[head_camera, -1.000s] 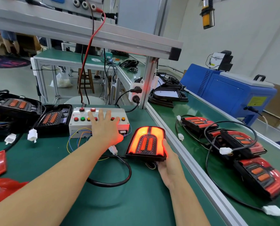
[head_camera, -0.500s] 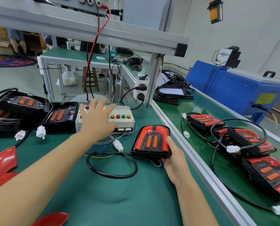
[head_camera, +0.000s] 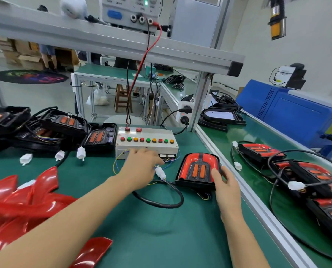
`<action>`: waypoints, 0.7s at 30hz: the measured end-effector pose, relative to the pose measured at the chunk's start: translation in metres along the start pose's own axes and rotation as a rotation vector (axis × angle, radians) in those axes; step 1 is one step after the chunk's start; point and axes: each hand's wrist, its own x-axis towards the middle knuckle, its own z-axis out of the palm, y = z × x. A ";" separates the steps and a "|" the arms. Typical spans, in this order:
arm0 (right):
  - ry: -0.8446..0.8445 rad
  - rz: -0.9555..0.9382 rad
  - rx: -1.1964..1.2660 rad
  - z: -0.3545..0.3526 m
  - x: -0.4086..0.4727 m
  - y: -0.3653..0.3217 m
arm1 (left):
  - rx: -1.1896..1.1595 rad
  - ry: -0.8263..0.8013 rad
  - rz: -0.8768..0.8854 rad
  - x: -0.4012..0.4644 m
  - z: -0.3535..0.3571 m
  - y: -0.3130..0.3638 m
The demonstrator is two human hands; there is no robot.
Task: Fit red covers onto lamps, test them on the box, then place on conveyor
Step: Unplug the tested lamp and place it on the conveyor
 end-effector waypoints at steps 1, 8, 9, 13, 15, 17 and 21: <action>0.004 -0.034 -0.043 0.000 -0.003 -0.002 | 0.043 -0.030 0.024 0.003 0.005 0.001; 0.020 -0.225 -0.449 -0.001 -0.007 -0.016 | 0.240 -0.097 0.085 0.015 0.019 -0.002; 0.035 -0.274 -0.522 0.000 -0.007 -0.018 | 0.241 -0.088 0.085 0.015 0.020 -0.003; 0.050 -0.427 -0.669 0.013 -0.021 -0.029 | 0.166 -0.027 0.108 0.013 0.019 -0.008; 0.037 -0.529 -0.635 0.023 -0.032 -0.032 | 0.062 0.033 0.127 0.011 0.018 -0.013; -0.033 -0.622 -0.593 0.033 -0.042 -0.035 | -0.064 0.101 0.123 0.010 0.014 -0.017; -0.267 -0.595 -0.593 0.056 -0.054 -0.042 | -0.297 0.211 0.083 0.005 0.004 -0.017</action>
